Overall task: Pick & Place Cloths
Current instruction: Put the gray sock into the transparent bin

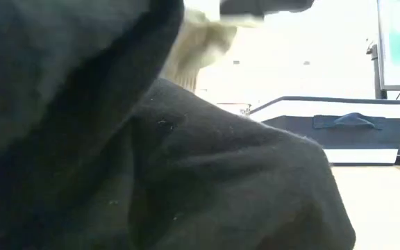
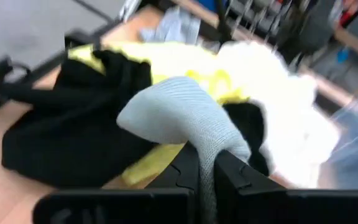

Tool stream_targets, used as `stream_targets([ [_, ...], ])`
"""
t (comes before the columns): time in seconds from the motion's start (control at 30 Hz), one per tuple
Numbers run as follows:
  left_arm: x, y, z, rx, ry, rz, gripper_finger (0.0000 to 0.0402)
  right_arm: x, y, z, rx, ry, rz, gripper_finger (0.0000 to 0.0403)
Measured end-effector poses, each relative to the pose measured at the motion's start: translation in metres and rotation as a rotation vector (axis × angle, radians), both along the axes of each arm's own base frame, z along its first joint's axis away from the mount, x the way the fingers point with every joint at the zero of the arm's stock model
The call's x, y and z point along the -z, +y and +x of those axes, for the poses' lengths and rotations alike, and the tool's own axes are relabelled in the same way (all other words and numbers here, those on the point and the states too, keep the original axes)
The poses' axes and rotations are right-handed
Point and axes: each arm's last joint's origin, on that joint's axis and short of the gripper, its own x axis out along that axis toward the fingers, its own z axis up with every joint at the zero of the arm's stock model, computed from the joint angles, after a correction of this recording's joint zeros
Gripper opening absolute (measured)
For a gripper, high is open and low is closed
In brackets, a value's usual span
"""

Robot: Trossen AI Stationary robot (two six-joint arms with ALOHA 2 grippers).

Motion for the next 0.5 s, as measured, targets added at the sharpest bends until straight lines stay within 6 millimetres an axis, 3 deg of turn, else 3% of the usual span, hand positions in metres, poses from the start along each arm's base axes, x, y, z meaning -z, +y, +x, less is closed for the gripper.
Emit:
stream_targets([
  [0.23, 0.003, -0.009, 0.034, 0.137, -0.079, 0.139, 0.0319, -0.051, -0.018, -0.02, -0.017, -0.174, -0.07, 0.0006],
  [0.5, -0.004, -0.026, 0.066, 0.338, -0.312, 0.293, 0.0319, -0.089, -0.04, -0.039, 0.091, -0.314, -0.157, 0.0005],
])
